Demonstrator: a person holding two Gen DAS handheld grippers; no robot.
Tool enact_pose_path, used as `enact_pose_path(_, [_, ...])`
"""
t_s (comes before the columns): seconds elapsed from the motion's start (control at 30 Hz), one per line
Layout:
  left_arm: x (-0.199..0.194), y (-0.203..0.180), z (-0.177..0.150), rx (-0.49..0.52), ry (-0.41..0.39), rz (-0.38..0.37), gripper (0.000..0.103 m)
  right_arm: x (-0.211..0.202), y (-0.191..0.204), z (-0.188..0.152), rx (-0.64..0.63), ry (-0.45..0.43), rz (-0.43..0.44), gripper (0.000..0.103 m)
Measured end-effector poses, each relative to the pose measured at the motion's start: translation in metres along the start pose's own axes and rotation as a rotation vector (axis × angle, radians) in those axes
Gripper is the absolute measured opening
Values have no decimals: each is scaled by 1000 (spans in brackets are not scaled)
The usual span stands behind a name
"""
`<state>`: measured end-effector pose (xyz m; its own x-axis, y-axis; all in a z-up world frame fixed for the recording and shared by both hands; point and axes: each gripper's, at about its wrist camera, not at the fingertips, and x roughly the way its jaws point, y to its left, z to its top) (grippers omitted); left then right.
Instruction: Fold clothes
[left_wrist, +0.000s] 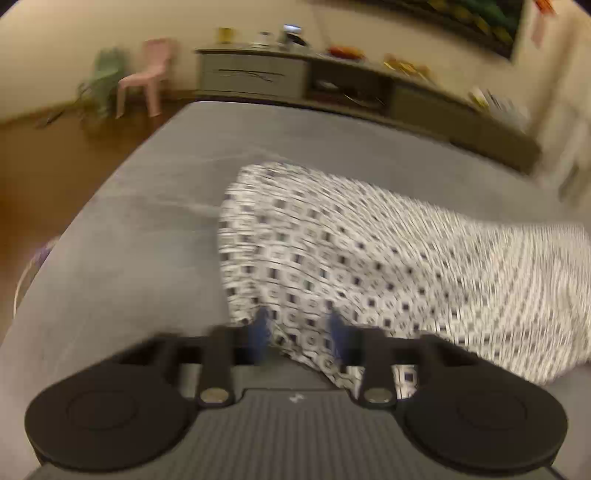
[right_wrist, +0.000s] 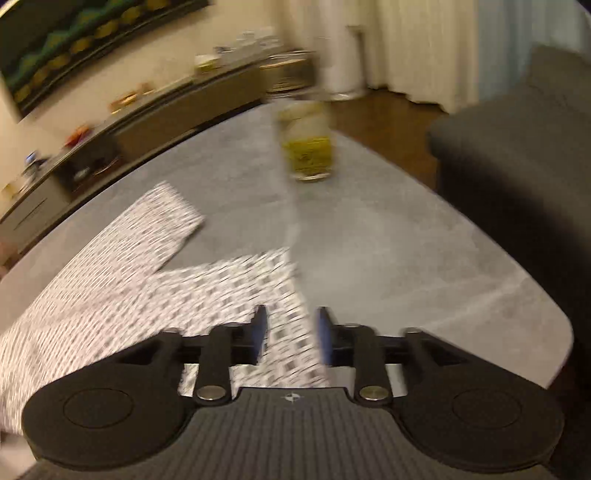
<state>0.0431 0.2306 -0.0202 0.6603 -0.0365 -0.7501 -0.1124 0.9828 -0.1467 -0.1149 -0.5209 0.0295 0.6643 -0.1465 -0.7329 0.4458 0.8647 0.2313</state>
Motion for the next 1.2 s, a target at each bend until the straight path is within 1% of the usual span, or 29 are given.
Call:
enact_pose_path(0.03, [-2, 7, 1, -39, -3, 4, 80, -2, 14, -4, -67, 5, 25, 69])
enact_pose_path(0.07, [-2, 12, 3, -66, 7, 1, 80, -4, 28, -7, -142, 10, 49, 74])
enact_pose_path(0.1, [1, 15, 4, -88, 23, -7, 81, -6, 44, -11, -230, 17, 71, 82])
enact_pose_path(0.13, [8, 15, 5, -100, 47, -26, 82, -5, 59, -16, -315, 29, 86, 87])
enact_pose_path(0.2, [22, 13, 8, -113, 91, -56, 80, 0, 87, -26, -456, 58, 101, 87])
enact_pose_path(0.23, [28, 10, 10, -97, 98, -49, 69, 6, 97, -31, -500, 73, 99, 87])
enact_pose_path(0.27, [31, 6, 12, -76, 95, -44, 40, 13, 105, -34, -529, 92, 101, 87])
enact_pose_path(0.3, [34, 3, 15, -56, 93, -39, 20, 20, 109, -37, -538, 113, 109, 86])
enact_pose_path(0.33, [34, 1, 17, -44, 83, -41, 10, 26, 112, -38, -544, 135, 114, 82])
enact_pose_path(0.4, [18, 4, 22, -66, 24, -84, 7, 36, 112, -37, -542, 173, 113, 78])
enact_pose_path(0.47, [-21, 16, 29, -130, -69, -183, 6, 38, 104, -32, -522, 186, 102, 77])
enact_pose_path(0.5, [-44, 23, 33, -142, -111, -223, 6, 39, 99, -31, -521, 195, 93, 76])
enact_pose_path(0.53, [-66, 30, 36, -138, -143, -244, 6, 39, 91, -30, -532, 207, 78, 76])
enact_pose_path(0.57, [-85, 36, 38, -124, -162, -250, 5, 40, 83, -29, -539, 219, 60, 76])
enact_pose_path(0.6, [-101, 42, 39, -97, -162, -254, 5, 42, 74, -28, -539, 232, 44, 76])
enact_pose_path(0.63, [-113, 47, 39, -56, -144, -262, 6, 44, 63, -26, -533, 246, 35, 77])
enact_pose_path(0.67, [-121, 49, 36, -10, -116, -264, 6, 45, 52, -24, -517, 256, 38, 77])
enact_pose_path(0.7, [-126, 51, 31, 46, -81, -245, 7, 45, 42, -21, -488, 261, 56, 77])
enact_pose_path(0.77, [-123, 48, 18, 168, -2, -173, 6, 45, 30, -17, -481, 263, 58, 77])
enact_pose_path(0.83, [-122, 43, 4, 279, 59, -179, 7, 46, 28, -12, -499, 271, 30, 77])
enact_pose_path(0.87, [-124, 39, -2, 340, 75, -180, 12, 46, 28, -9, -518, 274, 0, 77])
enact_pose_path(0.9, [-129, 34, -4, 402, 63, -160, 15, 45, 31, -6, -552, 276, -49, 77])
enact_pose_path(0.93, [-133, 29, -3, 441, 46, -134, 22, 42, 33, -3, -580, 271, -88, 77])
enact_pose_path(0.97, [-135, 28, 2, 454, 25, -104, 34, 36, 35, 1, -600, 257, -113, 77])
enact_pose_path(1.0, [-137, 28, 11, 451, -3, -74, 40, 28, 39, 7, -601, 235, -107, 77])
enact_pose_path(1.03, [-136, 27, 19, 445, -29, -43, 52, 18, 43, 15, -578, 200, -63, 77])
enact_pose_path(1.07, [-130, 23, 29, 433, -51, -13, 60, 9, 49, 24, -555, 164, -17, 77])
enact_pose_path(1.13, [-103, 14, 55, 396, -60, 37, 65, 6, 75, 40, -525, 104, 52, 82])
enact_pose_path(1.2, [-59, 1, 82, 362, -22, 62, 66, 9, 103, 55, -502, 51, 111, 84])
